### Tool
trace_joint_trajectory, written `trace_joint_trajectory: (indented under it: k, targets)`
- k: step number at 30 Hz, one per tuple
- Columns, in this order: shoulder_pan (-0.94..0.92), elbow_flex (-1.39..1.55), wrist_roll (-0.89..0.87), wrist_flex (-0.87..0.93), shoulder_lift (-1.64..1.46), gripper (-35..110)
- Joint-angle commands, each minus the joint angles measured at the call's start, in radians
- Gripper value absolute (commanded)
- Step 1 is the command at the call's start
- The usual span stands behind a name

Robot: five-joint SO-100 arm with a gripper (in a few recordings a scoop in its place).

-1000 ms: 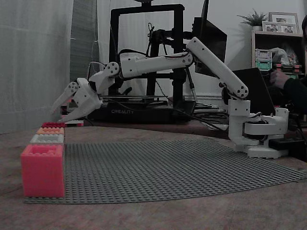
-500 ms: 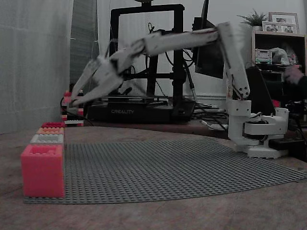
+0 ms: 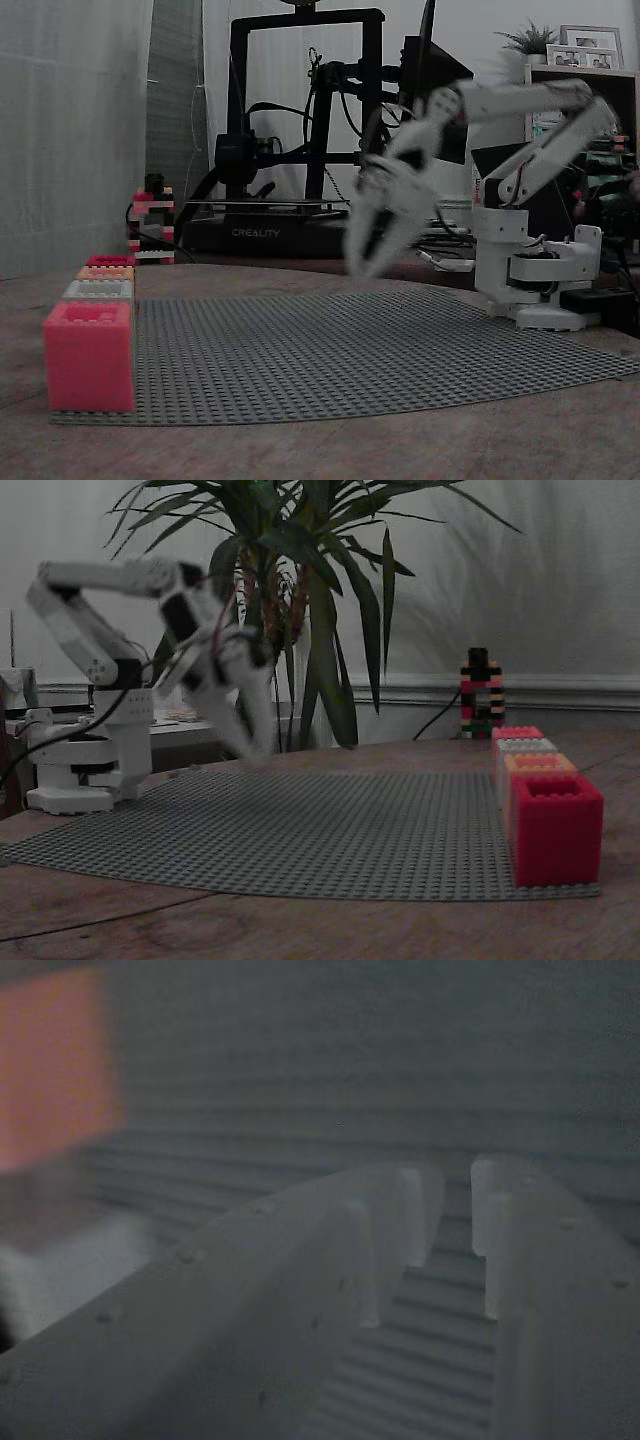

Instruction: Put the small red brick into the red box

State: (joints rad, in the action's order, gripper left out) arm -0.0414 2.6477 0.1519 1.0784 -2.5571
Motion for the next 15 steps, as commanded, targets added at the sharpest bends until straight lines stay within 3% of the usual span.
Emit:
trace_joint_trajectory:
  k: [1,6,15]
  targets:
    - [0.034,0.15,-0.011,0.127,-0.304,0]
    - [0.043,0.193,-0.038,0.261,-0.532,0]
    - [0.061,0.216,-0.066,0.324,-0.663,0]
